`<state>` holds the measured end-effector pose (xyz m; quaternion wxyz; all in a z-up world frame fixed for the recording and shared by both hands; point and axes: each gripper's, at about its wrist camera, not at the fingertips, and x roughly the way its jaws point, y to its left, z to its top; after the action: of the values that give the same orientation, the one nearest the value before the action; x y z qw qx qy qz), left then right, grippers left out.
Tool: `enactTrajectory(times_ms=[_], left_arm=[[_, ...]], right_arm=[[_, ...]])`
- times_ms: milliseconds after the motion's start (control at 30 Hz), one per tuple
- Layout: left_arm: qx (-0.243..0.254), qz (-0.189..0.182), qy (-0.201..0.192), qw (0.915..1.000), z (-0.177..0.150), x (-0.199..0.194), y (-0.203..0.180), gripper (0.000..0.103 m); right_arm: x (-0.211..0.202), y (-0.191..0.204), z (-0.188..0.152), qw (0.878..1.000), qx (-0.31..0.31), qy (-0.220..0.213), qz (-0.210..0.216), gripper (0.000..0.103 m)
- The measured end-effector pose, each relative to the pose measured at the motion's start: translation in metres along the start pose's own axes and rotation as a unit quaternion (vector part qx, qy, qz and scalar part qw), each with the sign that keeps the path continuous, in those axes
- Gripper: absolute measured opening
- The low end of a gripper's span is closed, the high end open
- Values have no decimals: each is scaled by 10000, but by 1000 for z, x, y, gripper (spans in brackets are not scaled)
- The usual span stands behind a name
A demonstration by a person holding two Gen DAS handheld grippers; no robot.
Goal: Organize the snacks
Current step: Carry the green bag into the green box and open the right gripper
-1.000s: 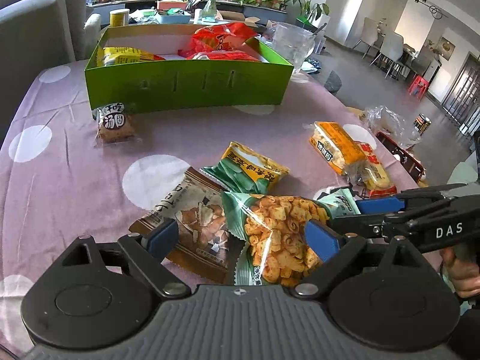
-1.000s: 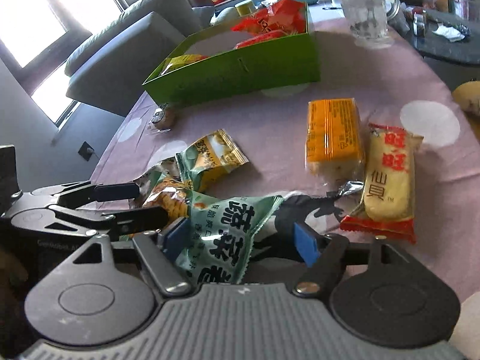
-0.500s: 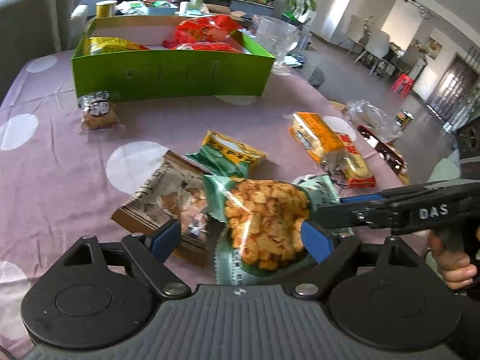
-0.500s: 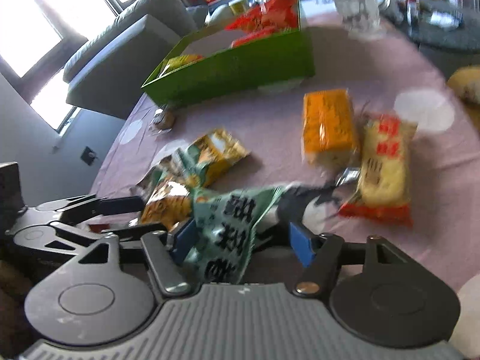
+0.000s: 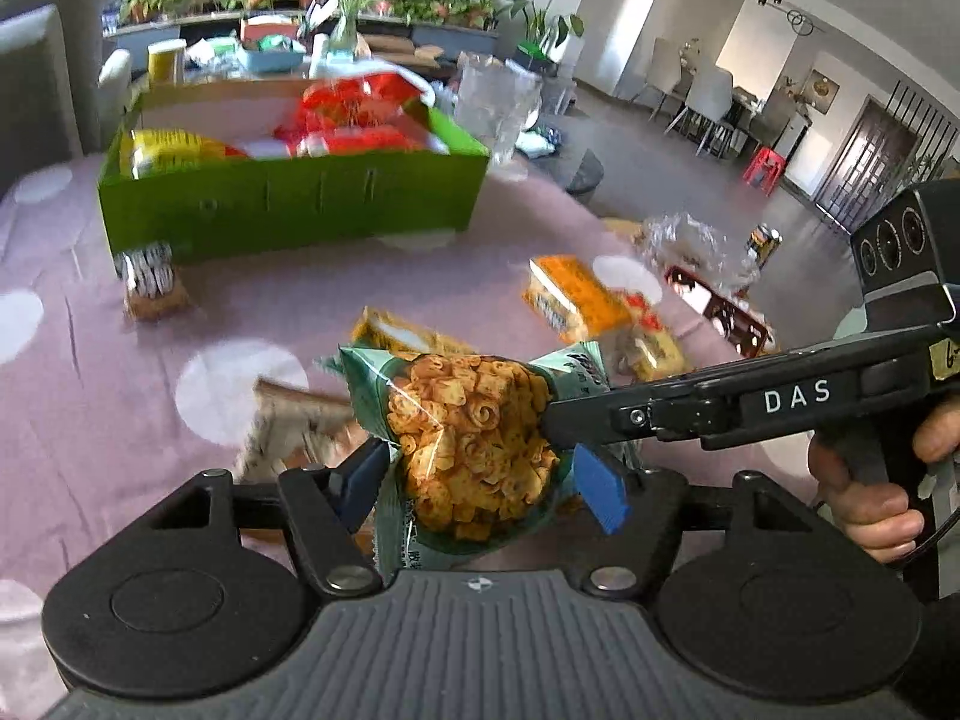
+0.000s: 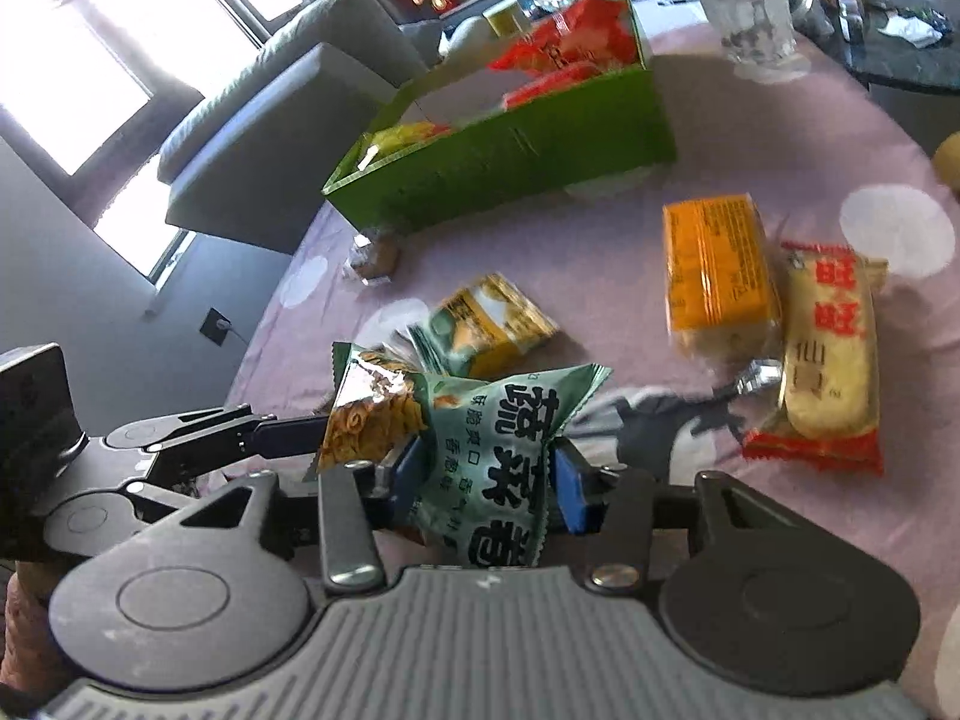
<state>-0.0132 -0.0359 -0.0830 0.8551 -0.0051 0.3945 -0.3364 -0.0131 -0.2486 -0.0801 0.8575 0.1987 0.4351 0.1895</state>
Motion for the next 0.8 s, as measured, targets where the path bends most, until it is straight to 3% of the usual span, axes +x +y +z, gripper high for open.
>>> enactTrajectory(times_ms=[400, 800], left_arm=[[99, 461, -808, 9956, 68, -21, 24, 65], [128, 939, -1004, 9904, 145, -1, 74, 66]], right_arm=[[5, 26, 71, 9961, -525, -642, 304, 46], [46, 34, 149, 9914, -477, -1104, 518, 47]])
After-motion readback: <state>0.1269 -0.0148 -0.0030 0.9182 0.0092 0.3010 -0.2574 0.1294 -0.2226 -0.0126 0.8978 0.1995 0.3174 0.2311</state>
